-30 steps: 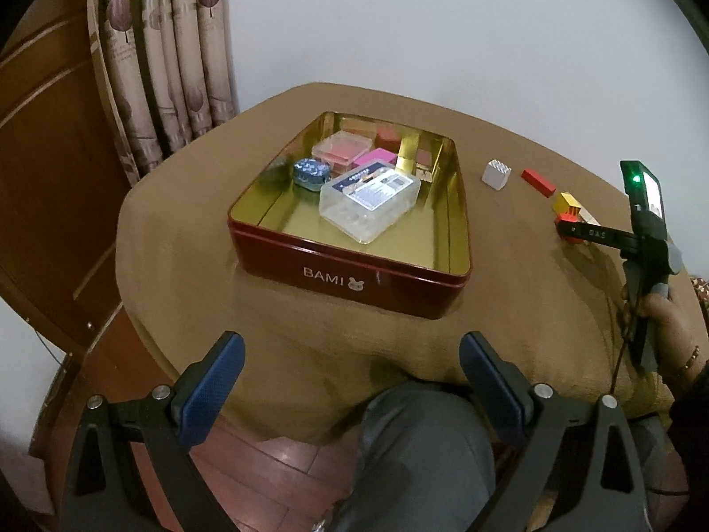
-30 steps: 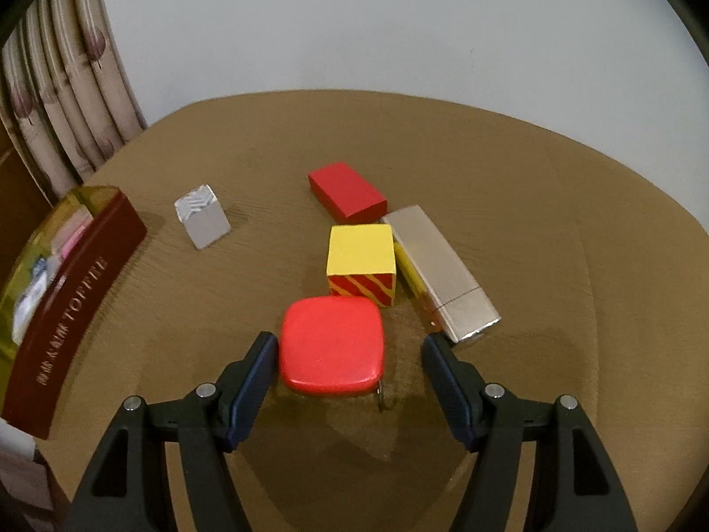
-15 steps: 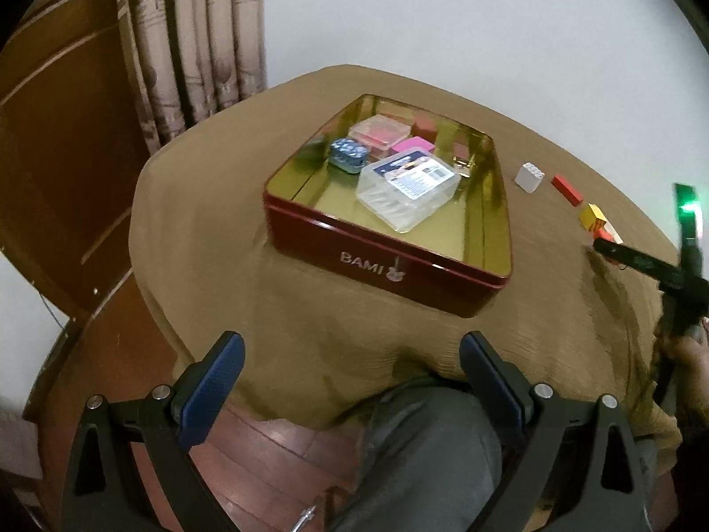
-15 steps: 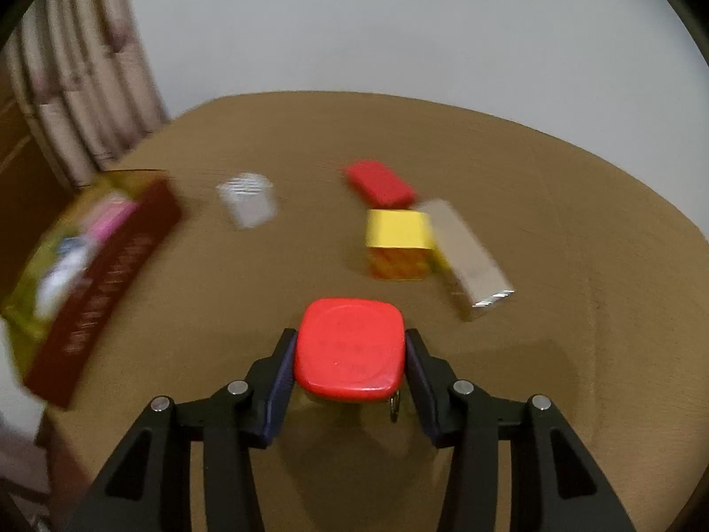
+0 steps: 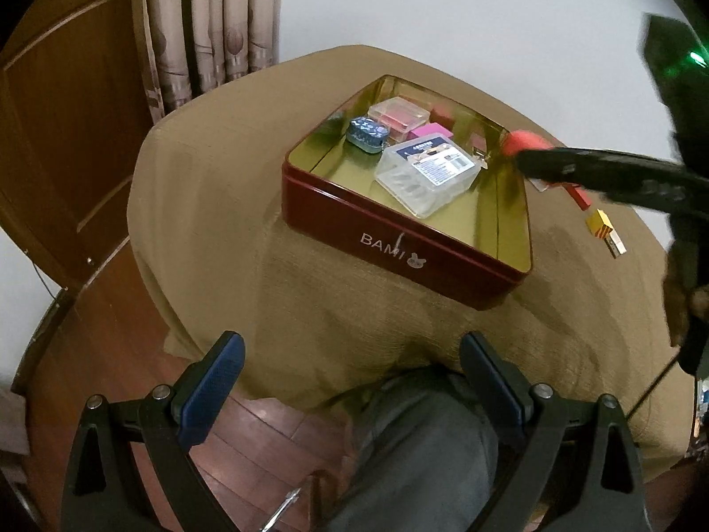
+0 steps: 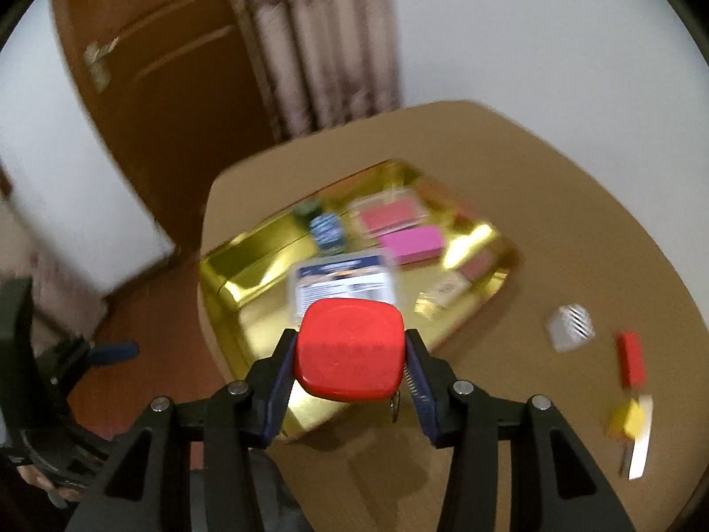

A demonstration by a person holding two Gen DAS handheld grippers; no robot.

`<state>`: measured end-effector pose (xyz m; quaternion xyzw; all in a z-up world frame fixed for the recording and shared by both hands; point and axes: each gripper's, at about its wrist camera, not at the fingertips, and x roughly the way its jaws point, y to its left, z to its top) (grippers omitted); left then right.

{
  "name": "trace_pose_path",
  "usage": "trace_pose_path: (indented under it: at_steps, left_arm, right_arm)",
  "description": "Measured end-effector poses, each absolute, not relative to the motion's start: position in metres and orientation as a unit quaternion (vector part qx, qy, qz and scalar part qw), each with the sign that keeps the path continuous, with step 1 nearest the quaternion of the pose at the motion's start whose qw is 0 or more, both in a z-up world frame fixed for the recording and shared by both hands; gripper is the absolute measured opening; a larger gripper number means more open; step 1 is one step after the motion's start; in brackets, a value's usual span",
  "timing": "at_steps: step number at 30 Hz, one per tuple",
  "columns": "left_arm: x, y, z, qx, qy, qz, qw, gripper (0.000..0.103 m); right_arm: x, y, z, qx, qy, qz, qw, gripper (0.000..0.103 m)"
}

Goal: Organize rigid objects
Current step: 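Lower the red square case into the gold tin and open the right gripper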

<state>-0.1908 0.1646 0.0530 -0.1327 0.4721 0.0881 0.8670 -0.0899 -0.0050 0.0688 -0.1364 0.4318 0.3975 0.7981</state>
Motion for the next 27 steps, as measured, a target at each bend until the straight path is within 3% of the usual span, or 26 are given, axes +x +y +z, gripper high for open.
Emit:
trace_pose_path:
  at_steps: [8, 27]
  left_arm:
    - [-0.189, 0.17, 0.048, -0.152, 0.482, 0.086, 0.858, 0.096]
    - [-0.187, 0.162, 0.043, -0.138, 0.496, 0.074, 0.854, 0.096]
  right_arm:
    - [-0.08, 0.034, 0.03, -0.229, 0.477, 0.398, 0.749, 0.047]
    - [-0.05, 0.059, -0.011, -0.285, 0.521, 0.344, 0.727, 0.048]
